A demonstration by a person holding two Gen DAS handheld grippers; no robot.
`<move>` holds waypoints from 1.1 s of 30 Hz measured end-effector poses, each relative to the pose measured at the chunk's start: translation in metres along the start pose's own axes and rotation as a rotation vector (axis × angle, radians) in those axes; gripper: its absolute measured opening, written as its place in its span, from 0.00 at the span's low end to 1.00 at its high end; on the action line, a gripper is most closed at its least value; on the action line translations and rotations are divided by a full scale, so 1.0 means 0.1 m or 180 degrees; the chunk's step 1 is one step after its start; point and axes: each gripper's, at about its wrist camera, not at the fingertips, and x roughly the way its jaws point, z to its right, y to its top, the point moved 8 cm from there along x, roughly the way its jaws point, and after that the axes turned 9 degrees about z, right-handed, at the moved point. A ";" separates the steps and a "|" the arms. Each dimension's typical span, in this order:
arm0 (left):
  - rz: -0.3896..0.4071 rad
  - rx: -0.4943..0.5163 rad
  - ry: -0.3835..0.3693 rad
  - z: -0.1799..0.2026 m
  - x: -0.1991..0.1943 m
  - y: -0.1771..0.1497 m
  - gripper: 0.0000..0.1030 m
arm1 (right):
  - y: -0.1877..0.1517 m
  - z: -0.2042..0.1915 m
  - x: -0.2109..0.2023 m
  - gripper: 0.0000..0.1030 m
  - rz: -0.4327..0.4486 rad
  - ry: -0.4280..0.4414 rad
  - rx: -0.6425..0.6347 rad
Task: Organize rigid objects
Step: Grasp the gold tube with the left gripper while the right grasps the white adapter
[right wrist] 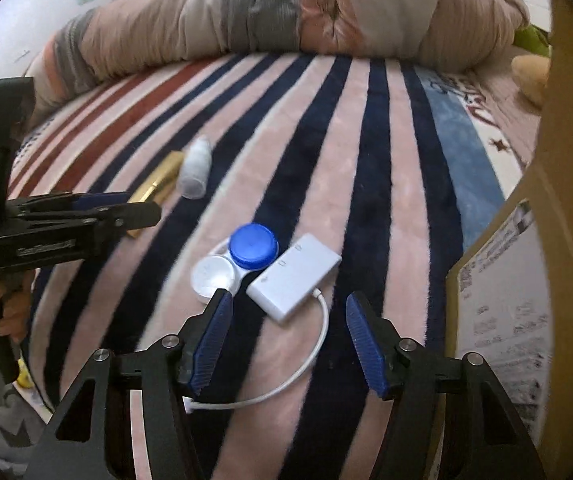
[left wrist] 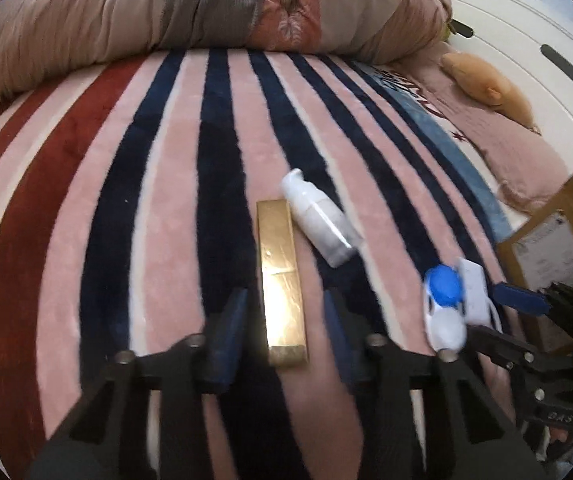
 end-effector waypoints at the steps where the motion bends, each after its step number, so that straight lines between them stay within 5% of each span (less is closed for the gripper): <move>1: 0.0003 -0.0011 0.0009 -0.01 -0.01 0.01 0.21 | 0.00 0.02 0.03 0.54 -0.0015 -0.0011 0.0001; 2: 0.0001 -0.0020 0.0002 -0.02 -0.02 0.01 0.15 | -0.01 0.05 0.03 0.53 -0.0026 -0.0024 -0.0005; 11: -0.0071 0.0043 -0.0030 -0.12 -0.39 -0.29 0.15 | -0.06 -0.03 -0.02 0.26 0.0029 0.0094 -0.0080; 23: 0.0057 0.0008 0.0101 -0.15 -0.30 -0.35 0.15 | -0.17 -0.17 -0.02 0.26 0.0061 0.0129 -0.0150; 27: 0.0101 -0.0033 0.0112 -0.16 -0.29 -0.35 0.15 | -0.13 -0.17 0.04 0.35 0.0091 0.0126 -0.0117; 33: 0.0140 0.0007 0.0086 -0.14 -0.46 -0.31 0.14 | -0.04 -0.20 -0.01 0.29 0.0224 0.0008 -0.0185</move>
